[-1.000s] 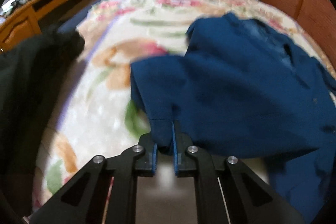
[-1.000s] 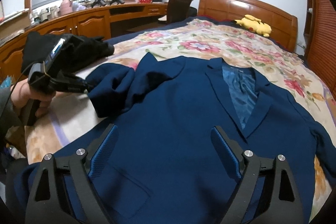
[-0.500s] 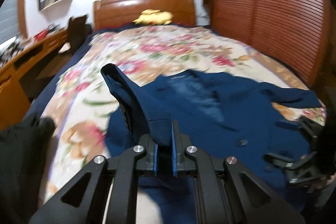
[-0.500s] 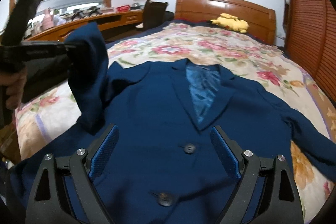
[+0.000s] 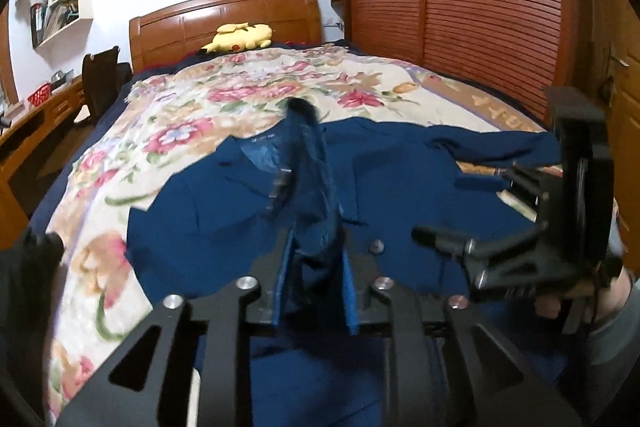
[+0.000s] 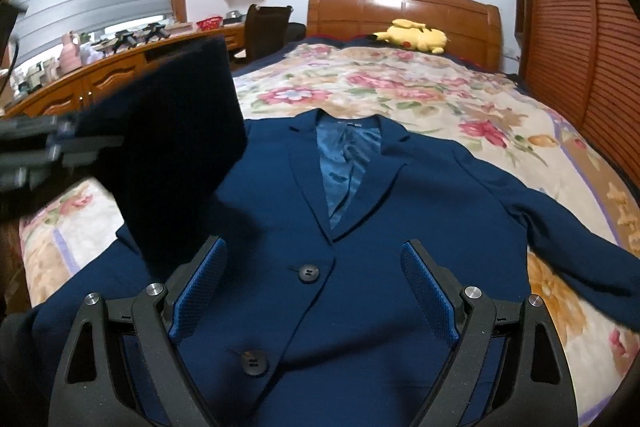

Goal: Fold large clothes
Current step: 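Lay the sleeve on the jacket front and open the left tool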

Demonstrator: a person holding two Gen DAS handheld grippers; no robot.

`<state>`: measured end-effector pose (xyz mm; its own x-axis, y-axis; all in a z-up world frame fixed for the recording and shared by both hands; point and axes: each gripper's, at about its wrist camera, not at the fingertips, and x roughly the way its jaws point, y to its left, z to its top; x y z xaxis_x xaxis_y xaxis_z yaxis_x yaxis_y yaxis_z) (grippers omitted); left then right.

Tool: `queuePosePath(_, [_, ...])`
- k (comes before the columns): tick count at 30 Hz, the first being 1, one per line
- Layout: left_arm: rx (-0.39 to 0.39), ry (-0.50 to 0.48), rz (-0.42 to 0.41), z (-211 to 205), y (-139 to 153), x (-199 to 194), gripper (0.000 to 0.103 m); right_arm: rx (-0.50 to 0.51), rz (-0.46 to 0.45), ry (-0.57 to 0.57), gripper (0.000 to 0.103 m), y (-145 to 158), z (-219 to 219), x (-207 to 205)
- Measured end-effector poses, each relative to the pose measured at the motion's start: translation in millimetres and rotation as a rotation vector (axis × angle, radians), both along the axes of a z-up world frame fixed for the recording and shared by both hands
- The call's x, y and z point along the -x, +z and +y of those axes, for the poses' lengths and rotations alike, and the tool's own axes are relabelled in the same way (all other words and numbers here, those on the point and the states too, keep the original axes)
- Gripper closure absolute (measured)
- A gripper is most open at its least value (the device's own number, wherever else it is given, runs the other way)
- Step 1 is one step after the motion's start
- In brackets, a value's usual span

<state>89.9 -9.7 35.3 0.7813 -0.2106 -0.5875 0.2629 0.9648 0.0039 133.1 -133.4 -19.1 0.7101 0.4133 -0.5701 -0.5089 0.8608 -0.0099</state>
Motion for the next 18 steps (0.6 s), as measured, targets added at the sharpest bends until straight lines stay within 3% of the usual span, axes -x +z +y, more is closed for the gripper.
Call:
queuePosePath(6, [0.065, 0.009, 0.009, 20.4, -25.6, 16.4, 0.062, -0.013, 0.012, -0.012, 0.013, -1.8, 2.1, -5.3])
queuePosePath(10, [0.068, 0.044, -0.019, 32.4, -41.3, 33.8, 0.053, -0.007, 0.012, -0.011, 0.013, -3.0, 11.0, -7.4])
queuePosePath(18, [0.106, 0.093, -0.035, 56.0, -52.6, 44.6, 0.051, 0.034, 0.030, -0.005, 0.013, -15.7, 23.4, -13.7])
